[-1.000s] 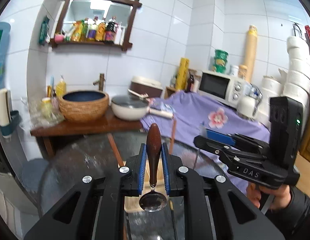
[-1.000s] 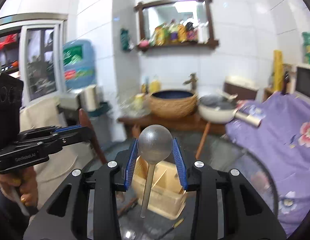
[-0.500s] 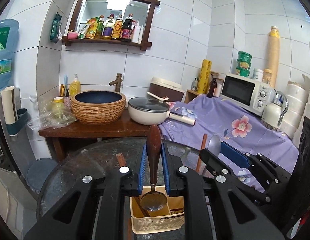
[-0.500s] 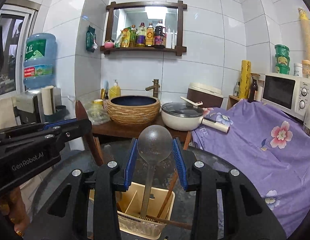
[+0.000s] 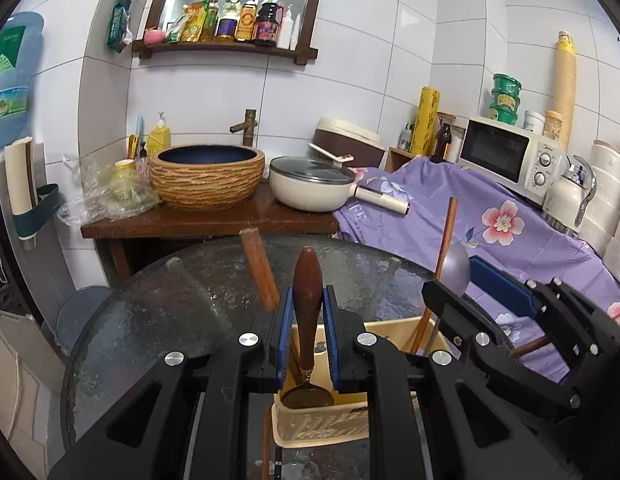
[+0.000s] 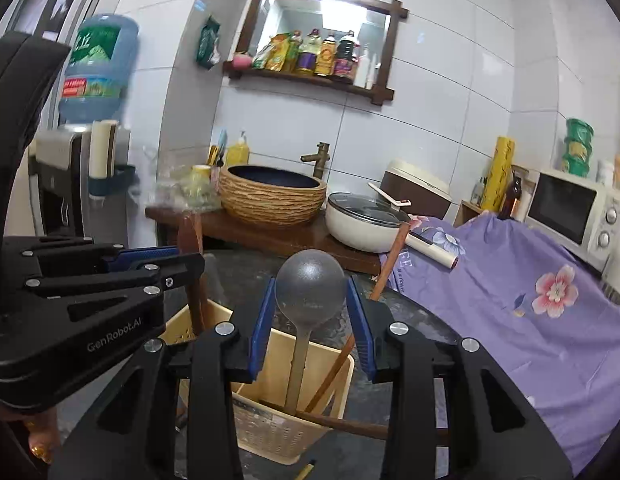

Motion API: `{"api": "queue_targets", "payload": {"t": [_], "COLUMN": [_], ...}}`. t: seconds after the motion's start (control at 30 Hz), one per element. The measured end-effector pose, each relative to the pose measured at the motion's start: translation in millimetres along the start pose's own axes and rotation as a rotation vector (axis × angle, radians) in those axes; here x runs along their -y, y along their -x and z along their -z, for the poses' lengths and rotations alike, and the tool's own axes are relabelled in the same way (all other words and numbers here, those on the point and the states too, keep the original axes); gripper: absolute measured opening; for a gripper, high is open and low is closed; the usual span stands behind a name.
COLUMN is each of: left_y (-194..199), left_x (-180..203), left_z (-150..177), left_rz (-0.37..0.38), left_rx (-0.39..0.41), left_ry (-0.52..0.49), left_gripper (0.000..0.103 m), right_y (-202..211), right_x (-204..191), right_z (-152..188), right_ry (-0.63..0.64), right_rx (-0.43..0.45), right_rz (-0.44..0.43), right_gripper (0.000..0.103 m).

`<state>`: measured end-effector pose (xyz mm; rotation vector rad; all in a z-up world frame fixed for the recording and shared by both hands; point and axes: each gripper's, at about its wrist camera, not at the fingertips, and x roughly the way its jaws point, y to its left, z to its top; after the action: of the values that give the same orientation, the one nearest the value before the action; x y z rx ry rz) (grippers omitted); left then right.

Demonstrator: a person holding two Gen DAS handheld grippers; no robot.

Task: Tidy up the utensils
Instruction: 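Lower both spoons into the cream holder and open both tools, then move the left tool to a metal spoon while the right tool approaches the black pen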

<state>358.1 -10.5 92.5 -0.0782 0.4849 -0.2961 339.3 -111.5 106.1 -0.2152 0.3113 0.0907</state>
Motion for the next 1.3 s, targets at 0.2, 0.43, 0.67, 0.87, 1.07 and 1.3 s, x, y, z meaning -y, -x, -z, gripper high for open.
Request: {"api": "queue_targets", "payload": {"t": [0.2, 0.43, 0.67, 0.87, 1.07, 1.3], "left_y": [-6, 8, 43, 72, 80, 77], "left_x": [2, 2, 4, -2, -13, -19], "left_z": [5, 2, 1, 22, 56, 96], "left_rz": [-0.007, -0.003, -0.017, -0.023, -0.033, -0.058], "left_rx": [-0.027, 0.015, 0.09, 0.091, 0.022, -0.06], "left_ry": [-0.024, -0.026, -0.046, -0.037, -0.022, -0.032], "left_gripper": [0.015, 0.034, 0.071, 0.091, 0.096, 0.096], "right_y": [-5, 3, 42, 88, 108, 94], "right_x": [1, 10, 33, 40, 29, 29], "right_z": [-1, -8, -16, 0, 41, 93], "right_ry": [0.028, 0.04, -0.002, -0.03, -0.01, -0.053], "right_rx": [-0.024, 0.003, 0.075, 0.102, 0.029, -0.132], "right_rz": [0.01, 0.021, -0.018, -0.136, -0.259, -0.27], "right_gripper": [0.041, 0.05, 0.064, 0.068, 0.069, 0.069]}}
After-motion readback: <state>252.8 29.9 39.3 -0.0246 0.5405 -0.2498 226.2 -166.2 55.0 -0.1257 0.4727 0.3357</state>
